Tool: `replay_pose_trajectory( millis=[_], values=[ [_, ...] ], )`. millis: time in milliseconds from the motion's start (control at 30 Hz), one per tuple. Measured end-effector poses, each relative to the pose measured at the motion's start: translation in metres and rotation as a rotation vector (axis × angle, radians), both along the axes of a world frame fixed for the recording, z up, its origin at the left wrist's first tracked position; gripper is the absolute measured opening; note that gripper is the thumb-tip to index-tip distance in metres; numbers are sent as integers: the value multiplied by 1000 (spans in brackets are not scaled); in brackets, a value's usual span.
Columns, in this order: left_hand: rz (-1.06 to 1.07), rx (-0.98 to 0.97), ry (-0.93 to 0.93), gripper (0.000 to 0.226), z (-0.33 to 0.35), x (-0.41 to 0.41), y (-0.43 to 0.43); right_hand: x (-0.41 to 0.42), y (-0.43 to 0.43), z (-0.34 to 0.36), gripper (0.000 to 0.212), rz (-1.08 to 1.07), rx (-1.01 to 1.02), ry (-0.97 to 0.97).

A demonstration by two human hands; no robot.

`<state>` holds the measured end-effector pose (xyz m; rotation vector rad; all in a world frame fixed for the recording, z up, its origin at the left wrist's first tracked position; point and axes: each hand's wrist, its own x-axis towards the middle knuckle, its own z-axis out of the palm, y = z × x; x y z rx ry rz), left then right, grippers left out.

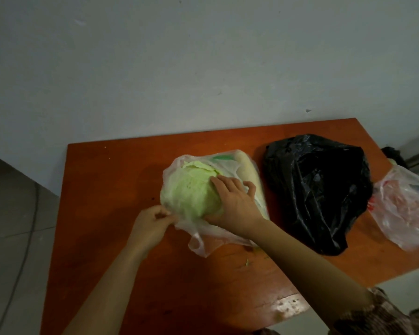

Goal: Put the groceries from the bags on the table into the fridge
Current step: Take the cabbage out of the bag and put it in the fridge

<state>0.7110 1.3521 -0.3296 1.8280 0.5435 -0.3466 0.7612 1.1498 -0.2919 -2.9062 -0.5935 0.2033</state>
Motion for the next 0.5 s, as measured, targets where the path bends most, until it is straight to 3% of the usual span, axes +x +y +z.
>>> replay_pose_trajectory(
  millis=[167,367,500],
  values=[
    [180,-114,212,21,-43,-3,11,4,13,4,98,4,-32,1],
    [276,-43,325,22,-64,40,11,4,34,-1,123,-39,-131,-3],
    [483,-238,397,37,-71,60,11,10,36,-6,122,-94,-79,14]
  ],
)
